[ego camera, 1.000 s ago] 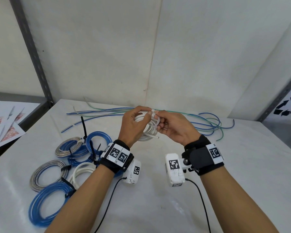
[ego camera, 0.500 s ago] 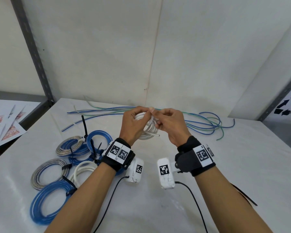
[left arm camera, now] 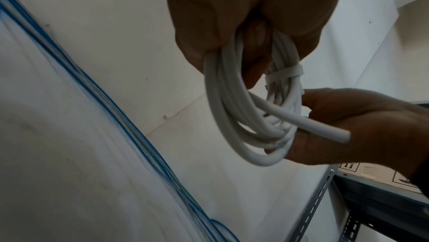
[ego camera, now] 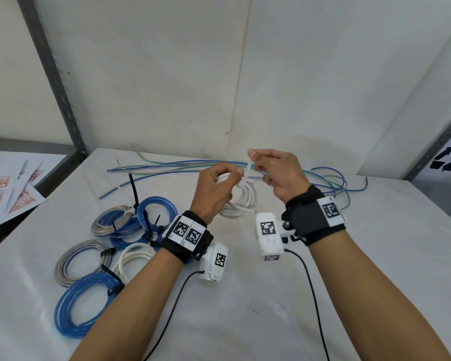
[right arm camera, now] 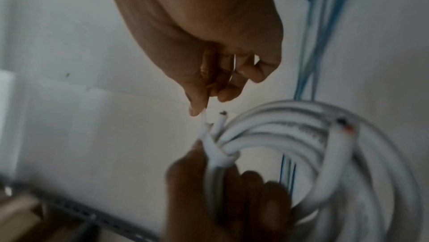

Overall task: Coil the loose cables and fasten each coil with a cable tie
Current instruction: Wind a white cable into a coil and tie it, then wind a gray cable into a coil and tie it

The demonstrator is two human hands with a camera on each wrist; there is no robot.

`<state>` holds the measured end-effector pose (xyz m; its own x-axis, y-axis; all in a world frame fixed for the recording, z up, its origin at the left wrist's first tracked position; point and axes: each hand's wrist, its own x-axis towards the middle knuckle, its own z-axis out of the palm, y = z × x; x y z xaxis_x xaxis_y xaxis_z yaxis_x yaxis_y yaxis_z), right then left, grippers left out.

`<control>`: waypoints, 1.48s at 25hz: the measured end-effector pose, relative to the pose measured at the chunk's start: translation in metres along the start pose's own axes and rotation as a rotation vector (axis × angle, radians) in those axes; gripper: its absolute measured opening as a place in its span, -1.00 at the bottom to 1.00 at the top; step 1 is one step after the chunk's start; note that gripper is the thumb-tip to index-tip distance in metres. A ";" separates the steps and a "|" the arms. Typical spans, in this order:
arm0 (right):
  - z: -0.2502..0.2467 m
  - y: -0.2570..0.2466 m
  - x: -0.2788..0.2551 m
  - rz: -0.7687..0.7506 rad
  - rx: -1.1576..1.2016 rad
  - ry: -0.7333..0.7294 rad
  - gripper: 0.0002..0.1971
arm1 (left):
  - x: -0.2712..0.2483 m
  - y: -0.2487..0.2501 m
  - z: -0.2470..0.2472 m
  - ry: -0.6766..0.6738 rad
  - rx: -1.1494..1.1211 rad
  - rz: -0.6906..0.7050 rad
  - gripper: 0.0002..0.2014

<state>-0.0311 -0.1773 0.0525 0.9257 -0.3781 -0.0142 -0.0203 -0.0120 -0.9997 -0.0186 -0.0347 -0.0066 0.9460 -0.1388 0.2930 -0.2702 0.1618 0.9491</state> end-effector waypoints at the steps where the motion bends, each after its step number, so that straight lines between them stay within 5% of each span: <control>1: 0.002 0.001 0.000 -0.087 -0.053 0.024 -0.90 | -0.001 0.001 0.001 -0.004 -0.002 -0.004 -0.81; 4: 0.009 0.009 -0.002 -0.214 -0.125 0.060 -0.86 | -0.005 0.001 0.003 -0.013 -0.023 0.006 -0.72; 18: -0.001 0.036 -0.016 -0.109 0.112 0.017 -0.86 | -0.029 -0.012 0.011 -0.046 -0.019 -0.206 -0.71; 23: -0.004 0.012 -0.020 -0.166 0.113 -0.033 -0.83 | -0.039 0.006 0.009 -0.037 0.051 -0.121 -0.78; 29: 0.013 -0.003 -0.020 -0.340 -0.150 -0.056 -0.81 | -0.034 0.034 -0.040 -0.161 0.815 0.178 -0.59; 33: 0.043 0.021 -0.018 -0.251 -0.239 -0.100 -0.69 | -0.041 0.045 -0.051 -0.206 1.503 0.111 -0.53; 37: 0.049 0.060 -0.025 -0.041 -0.302 -0.202 -0.68 | -0.063 0.022 -0.051 -0.521 1.722 0.000 -0.63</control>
<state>-0.0369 -0.1230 -0.0083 0.9834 -0.1812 -0.0084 -0.0648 -0.3077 -0.9493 -0.0751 0.0276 -0.0104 0.8902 -0.4547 -0.0271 -0.4548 -0.8839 -0.1089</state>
